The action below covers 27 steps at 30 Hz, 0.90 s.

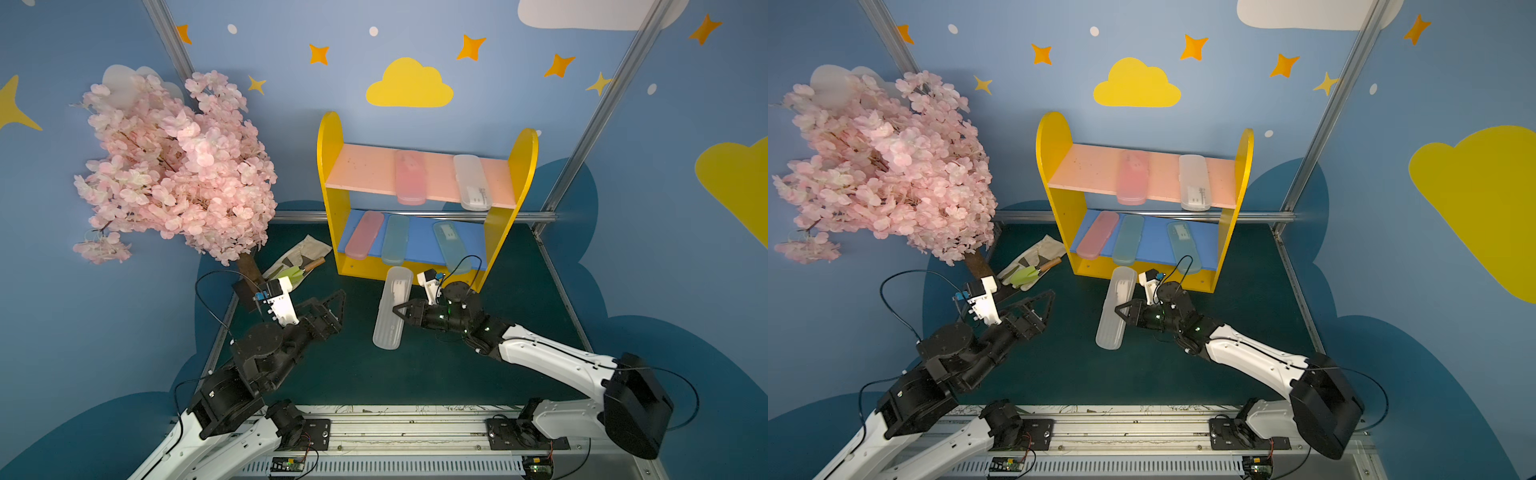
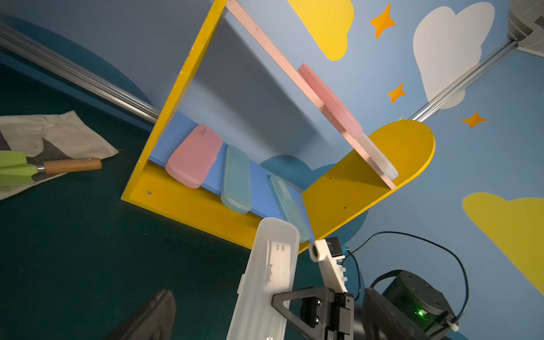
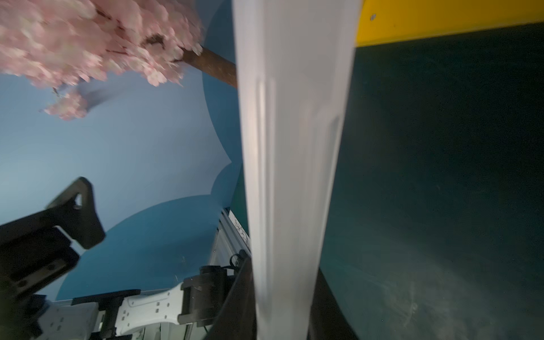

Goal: Remove the pencil cases from the shelf
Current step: Place the pencil case at the center of the board.

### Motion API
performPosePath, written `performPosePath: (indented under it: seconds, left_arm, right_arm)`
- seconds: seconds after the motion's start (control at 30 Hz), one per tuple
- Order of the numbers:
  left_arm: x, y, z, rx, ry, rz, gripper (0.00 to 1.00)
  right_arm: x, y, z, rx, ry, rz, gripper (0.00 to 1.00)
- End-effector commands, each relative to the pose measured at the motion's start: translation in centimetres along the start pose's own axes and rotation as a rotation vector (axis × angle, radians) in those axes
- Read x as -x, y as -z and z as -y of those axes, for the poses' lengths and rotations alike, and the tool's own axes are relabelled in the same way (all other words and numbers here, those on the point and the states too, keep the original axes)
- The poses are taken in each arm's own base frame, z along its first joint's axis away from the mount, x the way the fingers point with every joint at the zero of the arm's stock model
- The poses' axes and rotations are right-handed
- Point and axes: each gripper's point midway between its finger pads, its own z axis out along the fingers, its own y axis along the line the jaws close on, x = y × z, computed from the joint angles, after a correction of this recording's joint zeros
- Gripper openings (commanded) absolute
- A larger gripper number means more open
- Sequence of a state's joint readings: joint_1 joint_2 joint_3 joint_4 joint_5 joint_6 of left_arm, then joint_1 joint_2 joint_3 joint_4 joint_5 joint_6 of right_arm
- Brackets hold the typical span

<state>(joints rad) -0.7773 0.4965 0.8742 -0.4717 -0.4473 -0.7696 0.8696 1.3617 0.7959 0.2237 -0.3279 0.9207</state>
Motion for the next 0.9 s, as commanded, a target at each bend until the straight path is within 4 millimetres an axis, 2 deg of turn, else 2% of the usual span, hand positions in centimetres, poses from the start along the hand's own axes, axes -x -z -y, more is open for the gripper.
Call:
performPosePath:
  seconds: [0.0,0.27,0.63,0.87]
  left_arm:
    - [-0.9,0.4,-2.2,0.090,-0.088,-0.029,1.00]
    - [-1.3,0.9,-3.3,0.101,-0.095,-0.016,1.00]
    - [-1.3,2.2,-4.4,0.095,-0.089,0.017,1.00]
    - [-1.5,2.5,-4.6,0.086,-0.086,0.018,1.00]
  right_arm:
    - [-1.8,-2.3,-1.9,0.079,0.048,-0.109,0.16]
    - [-4.4,-8.7,-1.8,0.079,-0.010,-0.208,0.15]
    - [-5.3,-16.3,-1.0,0.054,-0.151,-0.247,0.14]
    - [-5.4,-19.7,-0.4,0.008,-0.211,-0.259,0.17]
